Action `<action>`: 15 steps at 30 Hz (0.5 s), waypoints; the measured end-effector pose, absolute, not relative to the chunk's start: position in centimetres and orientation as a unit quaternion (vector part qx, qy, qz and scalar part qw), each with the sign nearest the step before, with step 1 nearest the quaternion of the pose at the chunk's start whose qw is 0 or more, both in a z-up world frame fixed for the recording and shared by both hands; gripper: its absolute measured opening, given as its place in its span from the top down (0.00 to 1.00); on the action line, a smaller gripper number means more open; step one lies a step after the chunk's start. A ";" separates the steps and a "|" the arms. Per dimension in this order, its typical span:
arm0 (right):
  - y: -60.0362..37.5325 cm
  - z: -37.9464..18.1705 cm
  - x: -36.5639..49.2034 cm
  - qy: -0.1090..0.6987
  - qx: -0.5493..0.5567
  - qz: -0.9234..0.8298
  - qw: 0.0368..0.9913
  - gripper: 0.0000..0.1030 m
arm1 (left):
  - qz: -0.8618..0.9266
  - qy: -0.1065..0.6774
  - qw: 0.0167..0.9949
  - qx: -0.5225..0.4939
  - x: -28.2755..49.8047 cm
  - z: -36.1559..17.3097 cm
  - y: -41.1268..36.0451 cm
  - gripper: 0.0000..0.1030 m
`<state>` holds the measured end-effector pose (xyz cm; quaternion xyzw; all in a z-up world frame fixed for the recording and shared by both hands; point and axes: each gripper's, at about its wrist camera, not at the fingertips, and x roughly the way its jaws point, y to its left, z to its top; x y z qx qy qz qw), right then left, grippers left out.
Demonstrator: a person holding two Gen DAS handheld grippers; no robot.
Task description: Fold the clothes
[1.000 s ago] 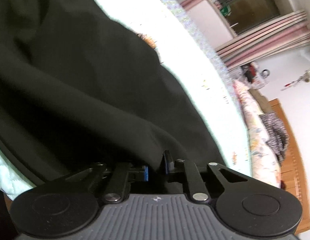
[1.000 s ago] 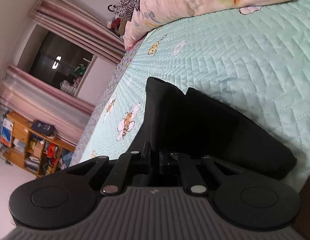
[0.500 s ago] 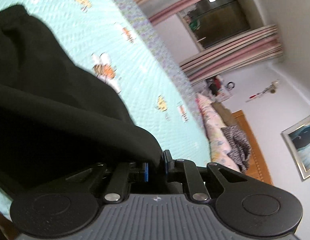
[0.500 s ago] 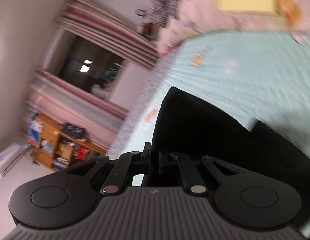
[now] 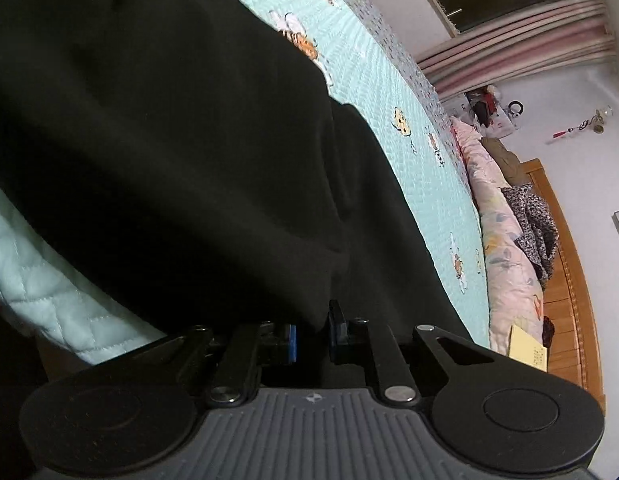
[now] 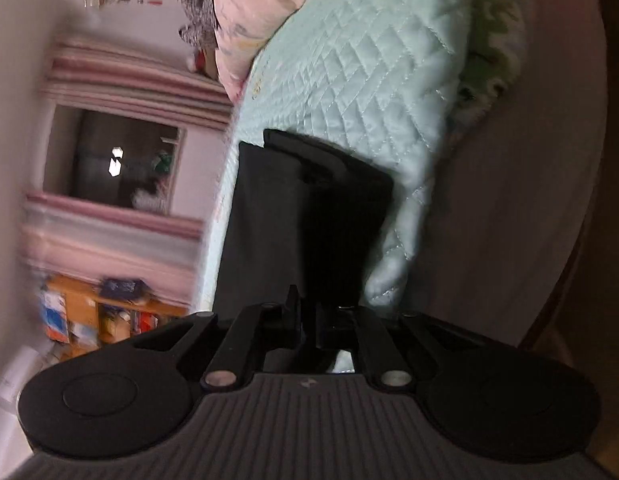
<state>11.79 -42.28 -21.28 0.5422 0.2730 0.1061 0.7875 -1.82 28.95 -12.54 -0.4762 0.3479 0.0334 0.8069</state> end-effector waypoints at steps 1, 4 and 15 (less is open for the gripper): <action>-42.5 -22.4 11.5 0.283 0.548 0.096 0.782 0.89 | 0.035 0.349 0.807 -0.475 -1.8 -12.7 28.9 0.85; -43.0 -23.4 11.2 0.286 0.561 0.083 0.772 0.79 | 0.040 0.354 0.809 -0.468 -1.3 -13.1 28.8 0.85; -42.7 -22.5 10.0 0.278 0.502 0.047 0.818 0.93 | 0.052 0.377 0.800 -0.464 -0.1 -13.8 29.2 0.84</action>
